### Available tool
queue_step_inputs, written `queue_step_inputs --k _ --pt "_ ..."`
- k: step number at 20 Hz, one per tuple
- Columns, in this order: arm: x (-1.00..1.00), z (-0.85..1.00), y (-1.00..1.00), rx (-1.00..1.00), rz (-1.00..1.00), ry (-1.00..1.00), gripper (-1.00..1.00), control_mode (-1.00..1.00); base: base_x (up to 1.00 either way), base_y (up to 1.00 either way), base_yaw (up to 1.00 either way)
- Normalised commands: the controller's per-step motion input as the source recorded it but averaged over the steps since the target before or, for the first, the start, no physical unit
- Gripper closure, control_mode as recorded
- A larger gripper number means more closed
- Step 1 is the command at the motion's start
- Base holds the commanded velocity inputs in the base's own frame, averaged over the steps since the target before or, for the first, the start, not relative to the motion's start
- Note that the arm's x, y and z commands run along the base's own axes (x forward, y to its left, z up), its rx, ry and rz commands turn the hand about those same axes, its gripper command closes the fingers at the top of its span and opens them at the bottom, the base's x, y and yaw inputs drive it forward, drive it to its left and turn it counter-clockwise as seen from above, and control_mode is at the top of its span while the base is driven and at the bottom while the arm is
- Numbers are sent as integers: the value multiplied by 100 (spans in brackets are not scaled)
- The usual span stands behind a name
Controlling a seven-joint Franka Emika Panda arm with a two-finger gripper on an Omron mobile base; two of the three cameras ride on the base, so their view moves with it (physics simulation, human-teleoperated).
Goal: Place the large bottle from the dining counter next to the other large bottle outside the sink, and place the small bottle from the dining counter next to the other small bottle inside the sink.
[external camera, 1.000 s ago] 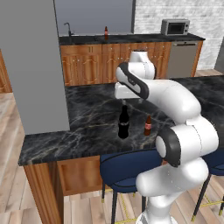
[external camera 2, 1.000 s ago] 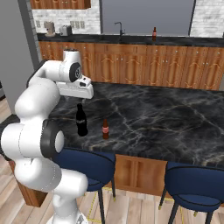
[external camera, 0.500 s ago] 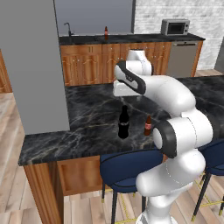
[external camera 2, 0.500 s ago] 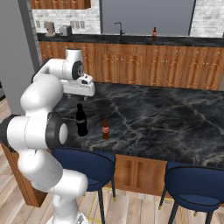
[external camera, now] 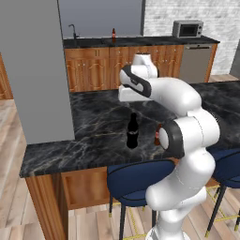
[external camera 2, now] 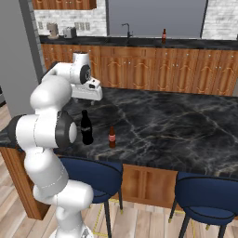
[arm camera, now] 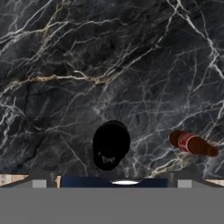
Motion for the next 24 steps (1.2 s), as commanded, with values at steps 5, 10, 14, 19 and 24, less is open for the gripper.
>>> queue_step_inputs --k 5,10,14,19,24 --pt "12 -3 1 0 0 3 -100 -100 0 0 0" --pt "0 -7 0 0 0 0 -100 -100 0 0 0" --pt "-1 -18 1 0 0 0 -100 -100 0 0 0" --pt "0 -18 8 -2 0 0 -100 -100 0 0 0" --pt "0 -9 13 -4 0 0 -100 -100 0 0 0"
